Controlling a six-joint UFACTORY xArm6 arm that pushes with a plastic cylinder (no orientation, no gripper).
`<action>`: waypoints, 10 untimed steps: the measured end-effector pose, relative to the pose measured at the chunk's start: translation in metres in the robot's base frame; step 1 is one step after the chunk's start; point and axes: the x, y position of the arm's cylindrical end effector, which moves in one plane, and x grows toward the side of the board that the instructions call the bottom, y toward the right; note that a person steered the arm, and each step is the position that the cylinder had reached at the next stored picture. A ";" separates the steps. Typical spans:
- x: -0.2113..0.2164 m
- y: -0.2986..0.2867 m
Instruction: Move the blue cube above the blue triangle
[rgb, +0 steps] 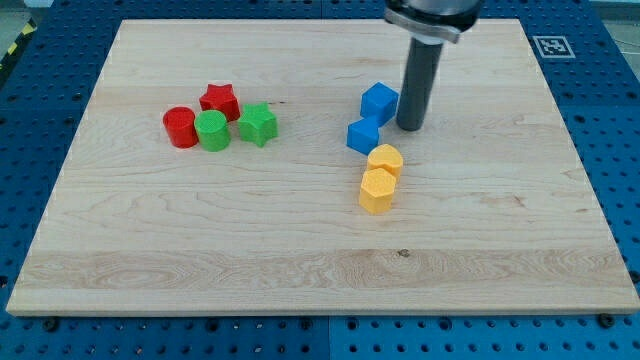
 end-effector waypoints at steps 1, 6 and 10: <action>-0.042 0.006; -0.032 -0.023; -0.022 0.000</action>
